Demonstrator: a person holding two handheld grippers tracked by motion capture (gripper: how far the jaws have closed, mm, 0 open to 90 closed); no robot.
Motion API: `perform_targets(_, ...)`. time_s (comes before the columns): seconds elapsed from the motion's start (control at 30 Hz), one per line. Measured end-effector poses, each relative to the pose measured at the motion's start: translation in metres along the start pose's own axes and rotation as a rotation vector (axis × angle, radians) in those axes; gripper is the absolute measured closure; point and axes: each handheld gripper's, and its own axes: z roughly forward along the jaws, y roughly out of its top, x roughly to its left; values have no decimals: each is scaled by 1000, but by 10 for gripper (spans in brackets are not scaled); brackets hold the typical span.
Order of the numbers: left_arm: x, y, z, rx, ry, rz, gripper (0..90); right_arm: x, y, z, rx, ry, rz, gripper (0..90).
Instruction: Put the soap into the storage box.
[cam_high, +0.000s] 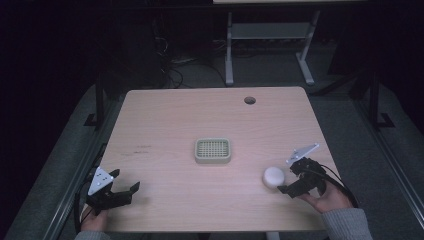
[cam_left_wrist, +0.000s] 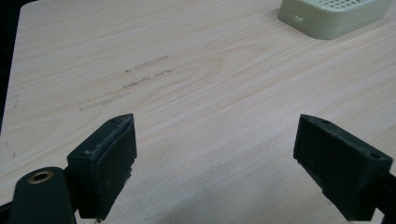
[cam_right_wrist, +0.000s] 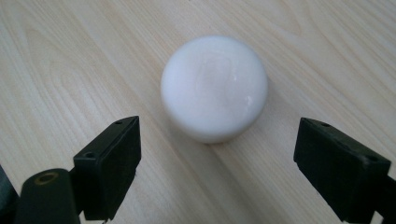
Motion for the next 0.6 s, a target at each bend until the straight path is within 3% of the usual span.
perform_targets(0.6,-1,2,0,-5,4,5,129,2,30,14,95,-5,-39,142)
